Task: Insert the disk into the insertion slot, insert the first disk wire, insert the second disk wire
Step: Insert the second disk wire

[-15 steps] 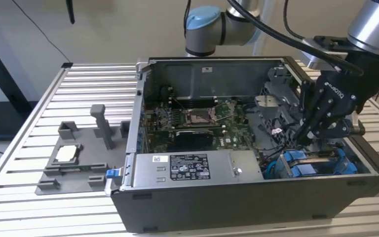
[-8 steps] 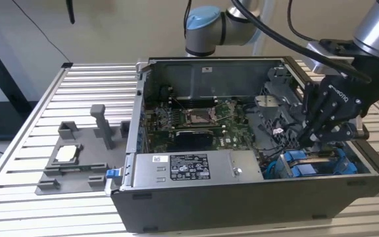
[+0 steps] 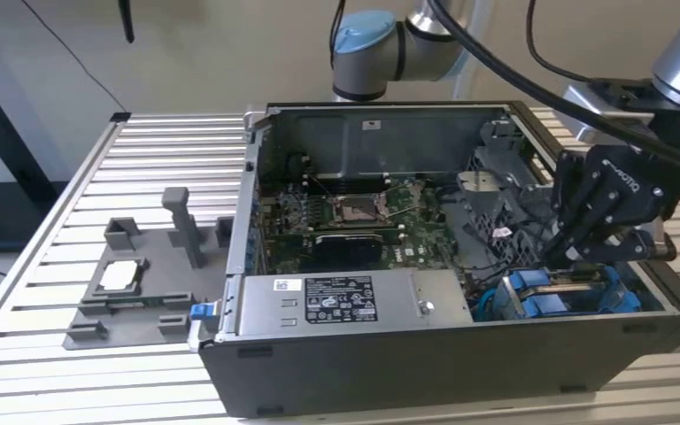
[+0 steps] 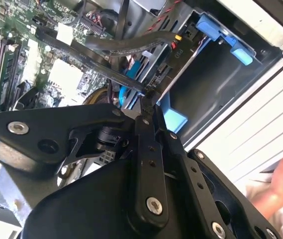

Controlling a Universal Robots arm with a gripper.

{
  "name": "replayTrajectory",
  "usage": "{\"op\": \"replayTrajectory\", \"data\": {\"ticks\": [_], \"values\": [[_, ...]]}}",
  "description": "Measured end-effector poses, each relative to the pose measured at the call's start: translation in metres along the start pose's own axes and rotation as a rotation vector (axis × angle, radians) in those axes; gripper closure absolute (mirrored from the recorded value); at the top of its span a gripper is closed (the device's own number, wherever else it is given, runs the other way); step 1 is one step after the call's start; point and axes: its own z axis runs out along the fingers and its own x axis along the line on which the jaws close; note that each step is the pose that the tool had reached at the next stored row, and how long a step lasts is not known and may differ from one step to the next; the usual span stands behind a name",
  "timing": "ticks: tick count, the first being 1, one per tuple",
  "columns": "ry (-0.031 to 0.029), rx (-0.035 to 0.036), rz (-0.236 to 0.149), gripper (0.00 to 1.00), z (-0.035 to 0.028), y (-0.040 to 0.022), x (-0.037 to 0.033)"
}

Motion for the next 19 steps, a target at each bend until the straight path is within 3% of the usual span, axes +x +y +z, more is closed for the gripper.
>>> {"op": "replayTrajectory", "data": {"ticks": [5,10,15,19], "values": [[-0.0061,-0.0001,-0.003,0.84,0.0005,-0.0056,0.0014],[-0.0196,-0.0002,-0.004,0.84,0.0030,-0.0098,0.0031],[-0.0389,-0.0003,-0.007,0.84,0.0043,-0.0129,0.0033],[-0.0430,-0.0003,-0.008,0.84,0.0055,-0.0147,0.0044]]}}
